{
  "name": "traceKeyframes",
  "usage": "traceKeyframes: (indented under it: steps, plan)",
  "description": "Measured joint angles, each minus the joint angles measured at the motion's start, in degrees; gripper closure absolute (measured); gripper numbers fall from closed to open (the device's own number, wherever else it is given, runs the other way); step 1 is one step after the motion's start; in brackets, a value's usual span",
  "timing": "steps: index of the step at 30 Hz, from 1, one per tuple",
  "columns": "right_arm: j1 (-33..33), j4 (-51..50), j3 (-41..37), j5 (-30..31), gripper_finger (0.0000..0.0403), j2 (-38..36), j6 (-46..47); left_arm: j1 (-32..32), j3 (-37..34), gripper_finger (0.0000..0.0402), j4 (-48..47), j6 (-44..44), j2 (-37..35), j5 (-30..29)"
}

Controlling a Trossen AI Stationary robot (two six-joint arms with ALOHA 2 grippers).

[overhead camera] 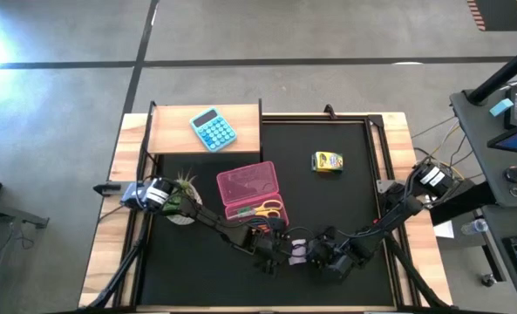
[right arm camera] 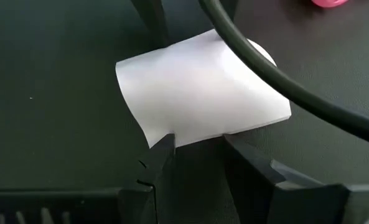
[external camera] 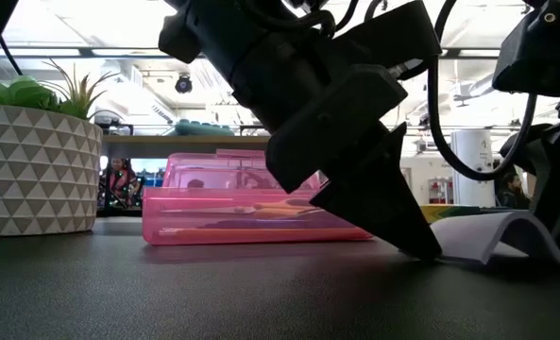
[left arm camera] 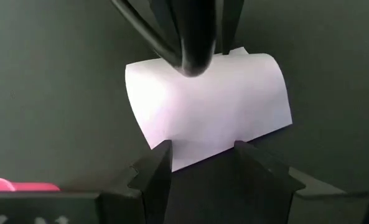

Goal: Pack school essentials
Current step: Put the white notes into the pink box

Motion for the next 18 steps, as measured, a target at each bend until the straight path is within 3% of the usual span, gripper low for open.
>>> traceKeyframes:
  steps: [18]
  plan:
    - [-0.2,-0.06,0.0,-2.59,0.0278,-1.75,4.27,0.07,0.05,0.0244,-0.98,-0.34,0.0,0.08]
